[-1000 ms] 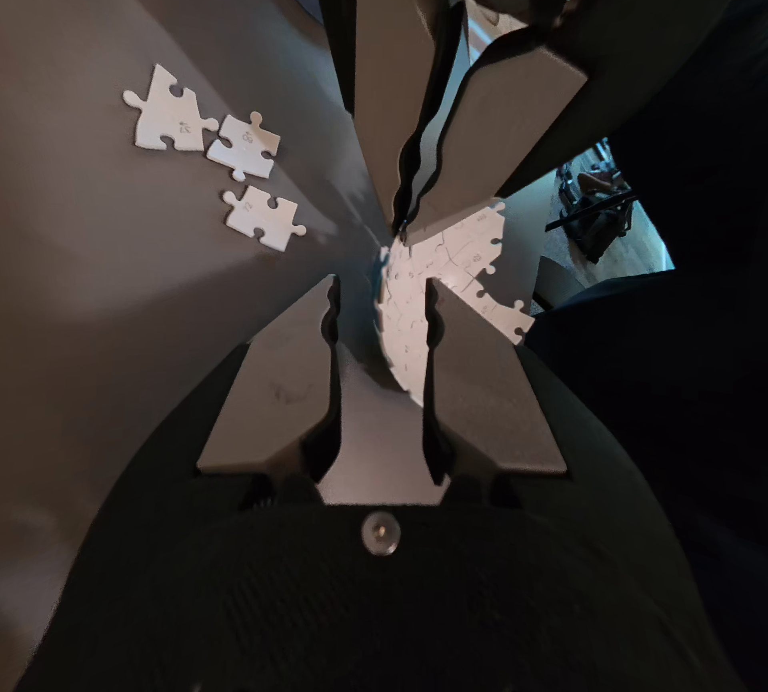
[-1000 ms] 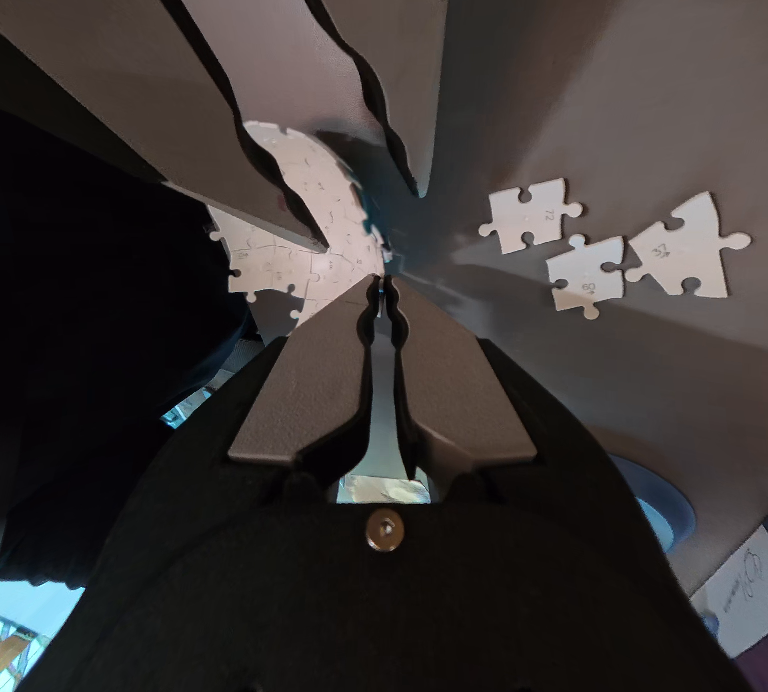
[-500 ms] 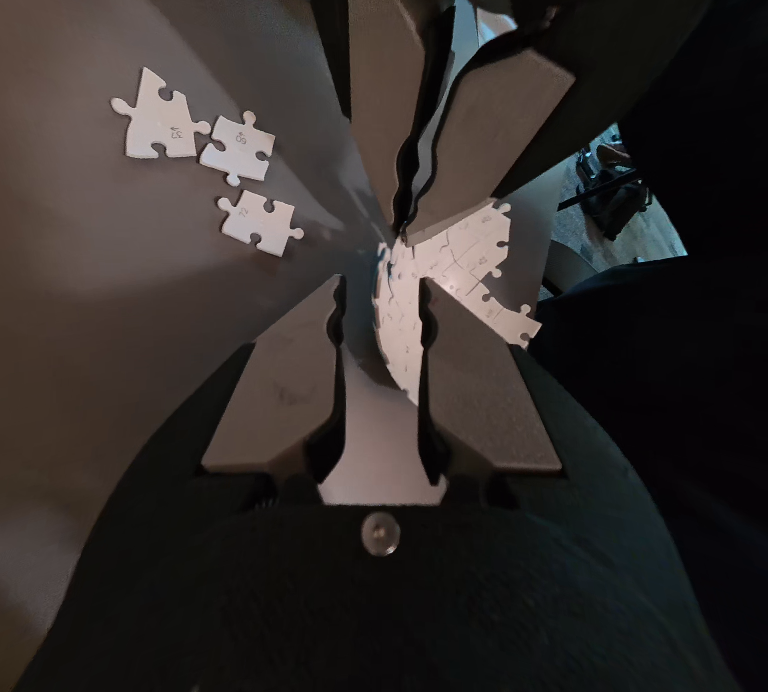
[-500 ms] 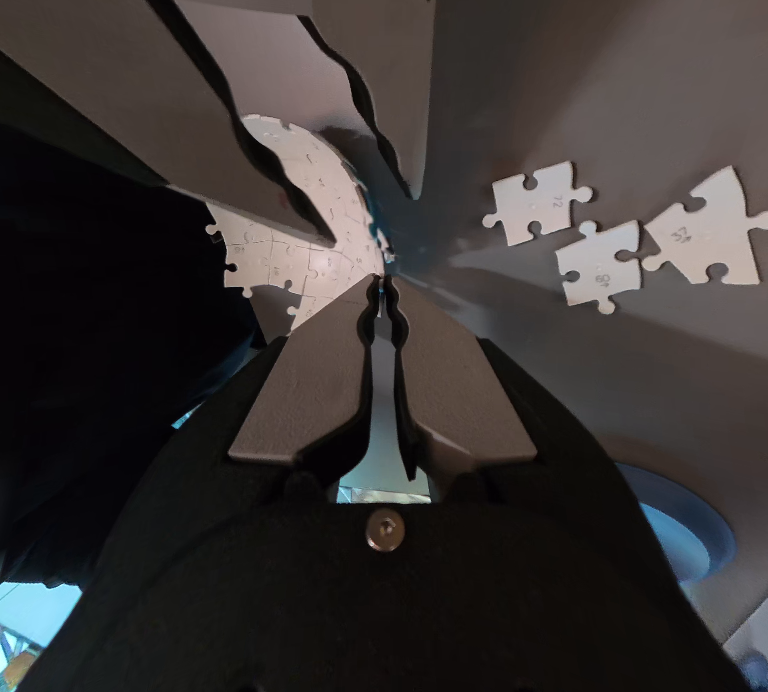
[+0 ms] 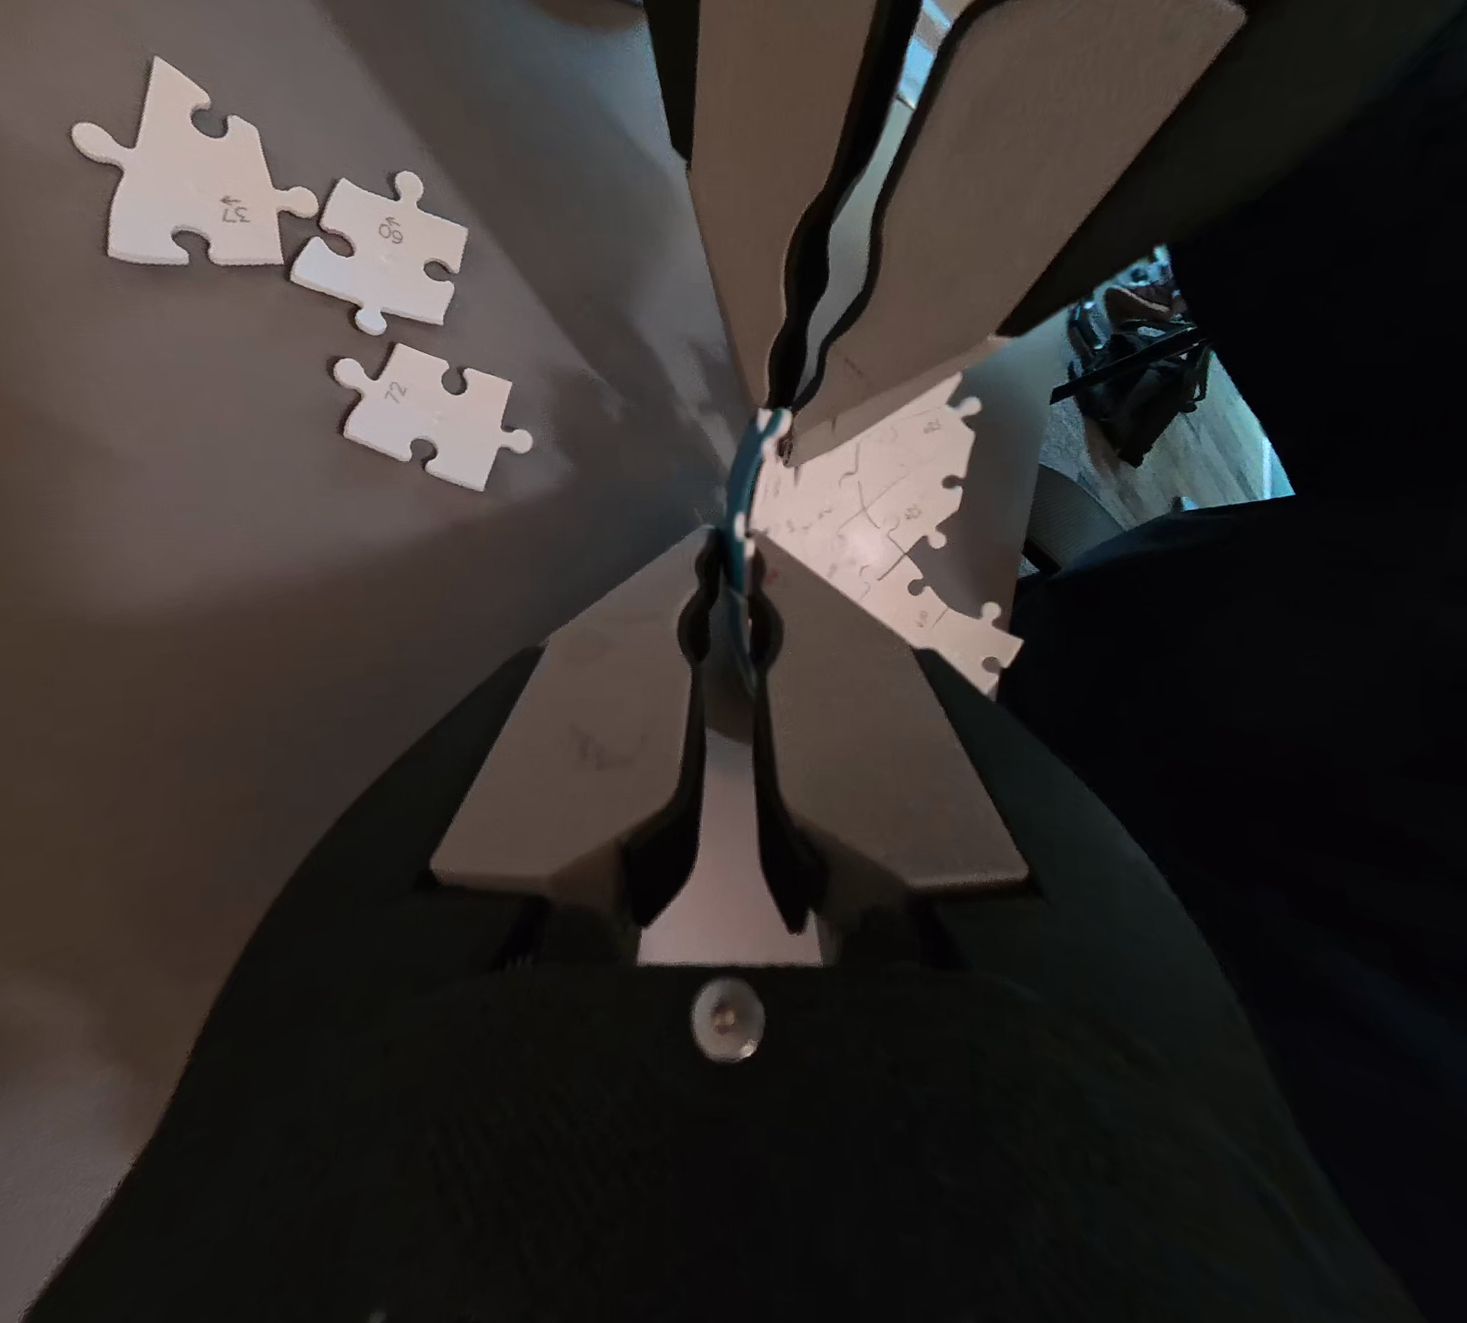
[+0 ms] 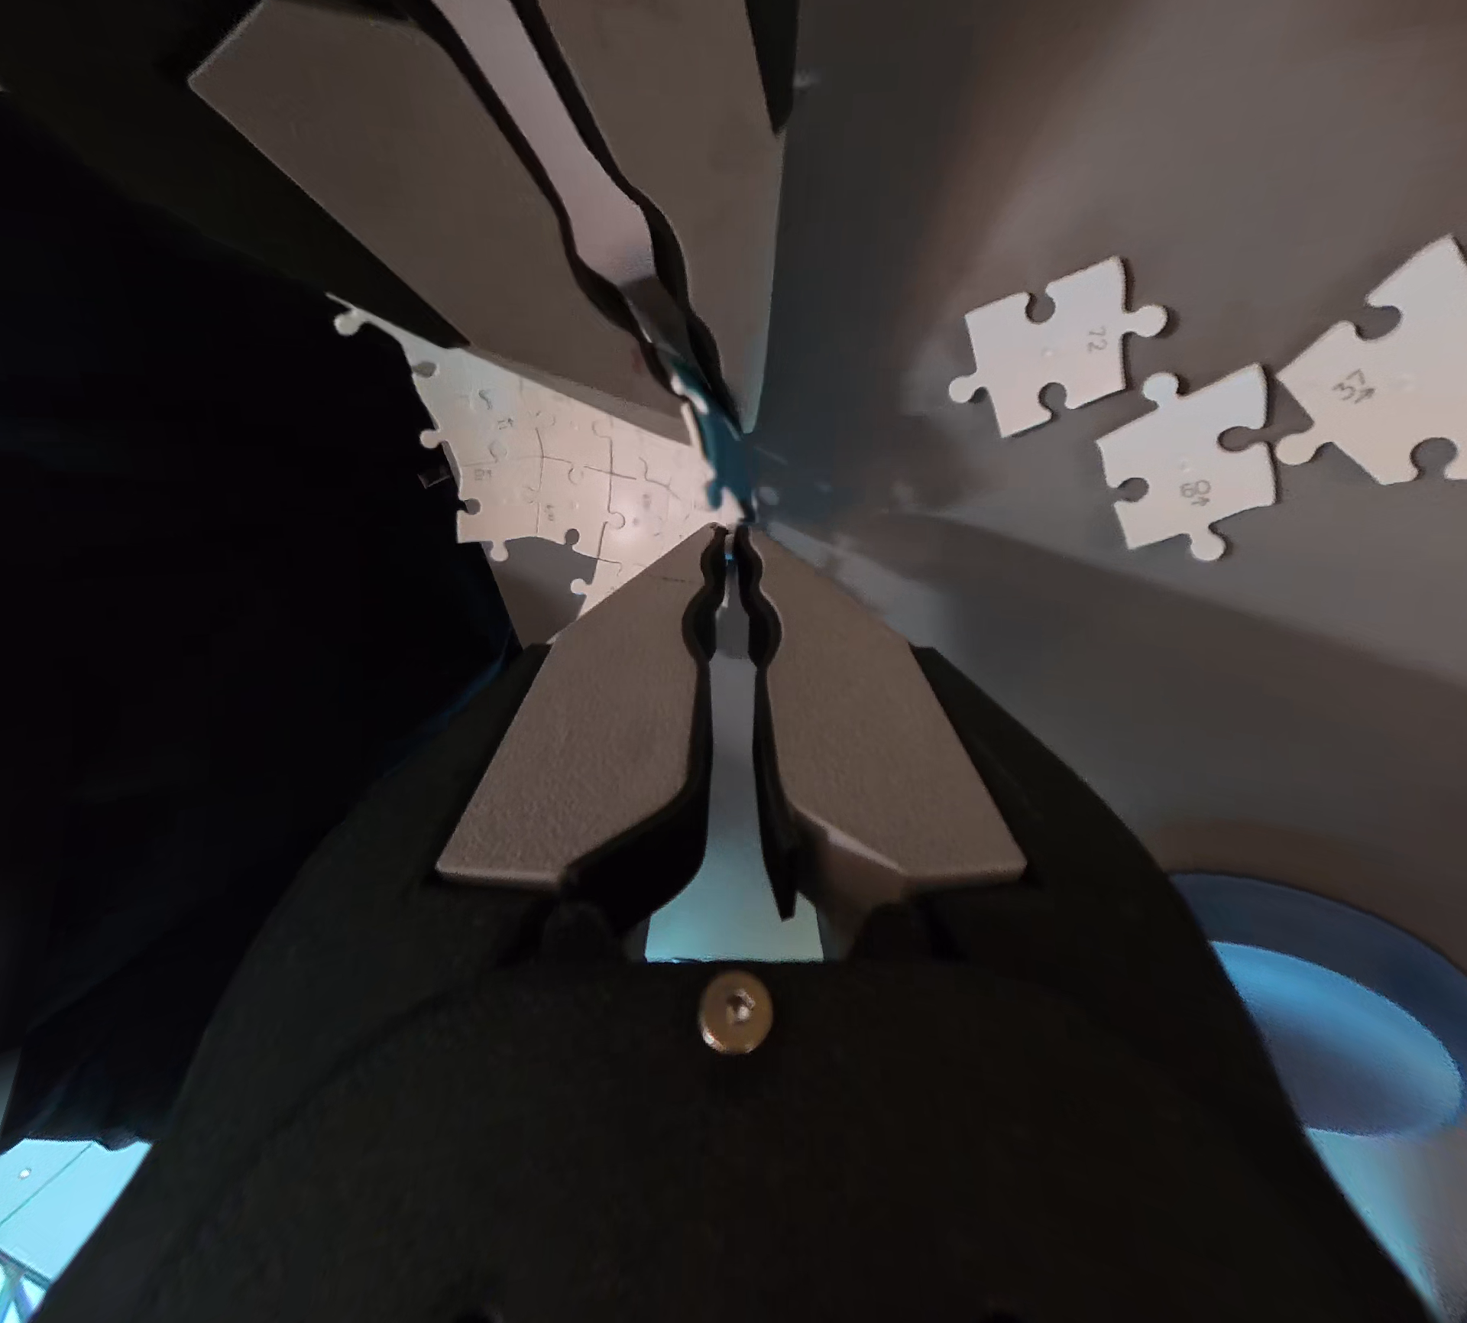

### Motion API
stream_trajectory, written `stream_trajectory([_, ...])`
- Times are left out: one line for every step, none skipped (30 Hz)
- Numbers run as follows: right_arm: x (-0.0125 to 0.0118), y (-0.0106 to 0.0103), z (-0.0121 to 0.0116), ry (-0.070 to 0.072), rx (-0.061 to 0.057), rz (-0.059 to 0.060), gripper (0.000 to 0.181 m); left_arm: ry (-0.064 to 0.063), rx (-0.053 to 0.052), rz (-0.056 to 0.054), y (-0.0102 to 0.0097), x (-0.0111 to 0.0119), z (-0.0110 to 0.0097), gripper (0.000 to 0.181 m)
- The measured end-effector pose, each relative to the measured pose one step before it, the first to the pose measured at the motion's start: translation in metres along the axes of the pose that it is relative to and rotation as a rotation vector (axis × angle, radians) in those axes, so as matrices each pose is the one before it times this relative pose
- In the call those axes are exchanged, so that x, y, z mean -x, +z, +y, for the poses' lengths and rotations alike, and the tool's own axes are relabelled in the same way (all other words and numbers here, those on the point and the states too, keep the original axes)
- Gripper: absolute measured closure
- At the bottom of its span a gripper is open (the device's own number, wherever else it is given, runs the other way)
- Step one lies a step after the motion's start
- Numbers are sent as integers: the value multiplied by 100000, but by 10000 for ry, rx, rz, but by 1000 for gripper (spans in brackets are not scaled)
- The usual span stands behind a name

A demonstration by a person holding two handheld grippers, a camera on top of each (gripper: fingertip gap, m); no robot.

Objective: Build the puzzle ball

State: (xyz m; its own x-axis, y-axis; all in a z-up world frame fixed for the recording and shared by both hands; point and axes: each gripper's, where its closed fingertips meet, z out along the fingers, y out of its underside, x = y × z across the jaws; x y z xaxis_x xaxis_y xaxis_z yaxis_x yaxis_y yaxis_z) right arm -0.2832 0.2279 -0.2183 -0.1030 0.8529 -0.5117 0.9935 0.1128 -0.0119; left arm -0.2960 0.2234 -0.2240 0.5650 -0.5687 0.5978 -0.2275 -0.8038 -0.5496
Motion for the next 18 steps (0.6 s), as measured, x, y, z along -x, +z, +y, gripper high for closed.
stream_trajectory([-50,52,138,61,-19,32,181,70,6,-172,4,175,65,181])
stream_trajectory([-16,53,68,46,-47,4,181,49,24,-20,23,-41,82,181])
stream_trajectory([14,49,66,55,-29,-44,181,-42,-22,16,18,-87,20,181])
stream_trajectory([35,54,59,53,-12,-54,181,1,-38,-14,0,-38,0,181])
stream_trajectory([34,29,26,34,-12,-38,181,-18,-31,-29,8,-12,13,181])
stream_trajectory([11,18,1,7,-6,-2,181,-24,-35,-27,-16,-30,29,181])
stream_trajectory([8,7,-14,-1,6,21,181,-22,-47,-41,-40,-20,23,181])
stream_trajectory([7,-7,-22,-3,9,33,181,-28,-72,-47,-70,-25,30,181])
stream_trajectory([-1,-24,-36,-5,14,51,181,-43,-98,-39,-117,-44,40,180])
stream_trajectory([8,-31,-33,-3,25,61,181,-58,-123,-29,-153,-61,31,179])
stream_trajectory([31,-18,-25,-26,40,63,181,-74,-146,-25,-177,-56,50,179])
stream_trajectory([57,6,-43,-59,46,63,181,-99,-167,-17,-191,-56,50,178])
stream_trajectory([116,19,-125,-55,18,30,181,-125,-183,15,-175,-79,63,178])
stream_trajectory([143,35,-154,-40,12,19,181,-146,-207,17,-175,-80,53,177])
stream_trajectory([108,78,-177,-49,12,36,181,-137,-216,29,-181,-83,70,176])
stream_trajectory([103,101,-195,-52,10,52,181,-117,-218,29,-186,-81,74,175])
stream_trajectory([79,106,-152,-31,26,58,181,-99,-184,26,-185,-69,111,174])
stream_trajectory([61,105,-127,-21,20,56,181,-82,-145,17,-171,-45,139,174])
